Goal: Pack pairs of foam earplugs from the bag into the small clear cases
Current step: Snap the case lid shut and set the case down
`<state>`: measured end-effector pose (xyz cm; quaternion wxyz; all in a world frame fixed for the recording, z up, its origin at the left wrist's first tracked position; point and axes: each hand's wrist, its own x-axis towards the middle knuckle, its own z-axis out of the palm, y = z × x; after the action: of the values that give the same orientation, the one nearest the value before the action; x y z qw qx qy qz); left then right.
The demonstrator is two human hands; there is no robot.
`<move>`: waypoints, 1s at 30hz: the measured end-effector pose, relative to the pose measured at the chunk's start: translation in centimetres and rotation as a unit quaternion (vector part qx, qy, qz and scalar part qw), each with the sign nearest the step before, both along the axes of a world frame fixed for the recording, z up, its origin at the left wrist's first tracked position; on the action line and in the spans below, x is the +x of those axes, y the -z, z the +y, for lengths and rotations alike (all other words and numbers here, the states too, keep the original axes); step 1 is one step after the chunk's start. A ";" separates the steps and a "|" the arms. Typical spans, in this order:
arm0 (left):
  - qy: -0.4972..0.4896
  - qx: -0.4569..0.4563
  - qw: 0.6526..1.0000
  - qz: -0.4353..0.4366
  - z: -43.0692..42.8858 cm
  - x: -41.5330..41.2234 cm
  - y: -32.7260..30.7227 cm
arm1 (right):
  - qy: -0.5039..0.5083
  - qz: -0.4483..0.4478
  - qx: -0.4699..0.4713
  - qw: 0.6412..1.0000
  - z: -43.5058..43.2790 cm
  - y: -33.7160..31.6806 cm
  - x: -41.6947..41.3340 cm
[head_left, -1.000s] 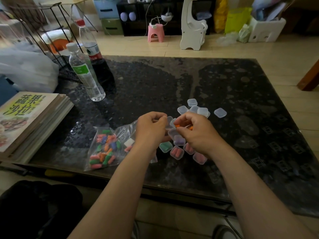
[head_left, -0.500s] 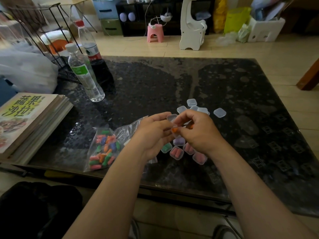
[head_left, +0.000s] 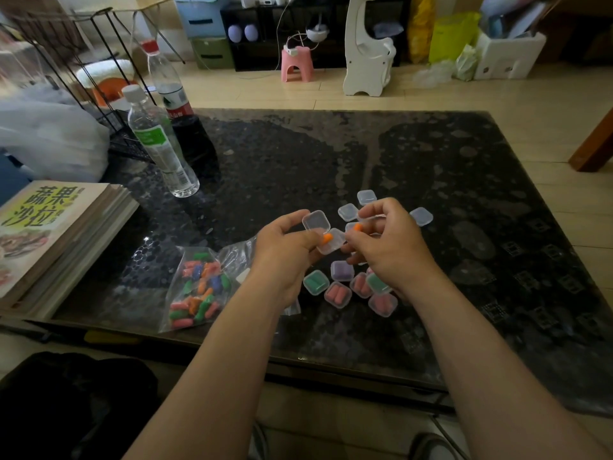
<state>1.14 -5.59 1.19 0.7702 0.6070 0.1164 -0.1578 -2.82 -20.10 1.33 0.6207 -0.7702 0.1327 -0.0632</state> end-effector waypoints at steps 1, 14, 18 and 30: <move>-0.003 0.000 1.000 -0.005 0.0 -0.1 0.0 | 0.006 -0.011 -0.014 1.000 0.0 0.1 0.0; 0.039 0.022 0.999 -0.011 0.2 0.0 0.3 | -0.076 -0.042 -0.149 0.985 0.4 0.4 0.0; 0.042 -0.004 0.999 -0.008 0.3 -0.2 0.0 | -0.080 -0.034 -0.094 0.992 0.4 0.5 0.0; 0.088 0.051 0.995 -0.003 0.1 -0.4 -0.3 | -0.012 0.065 0.091 0.994 0.7 -0.3 0.0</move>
<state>0.78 -5.46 1.45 0.7219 0.6537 0.0678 -0.2168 -2.81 -19.41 1.63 0.6792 -0.7143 0.1686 0.0068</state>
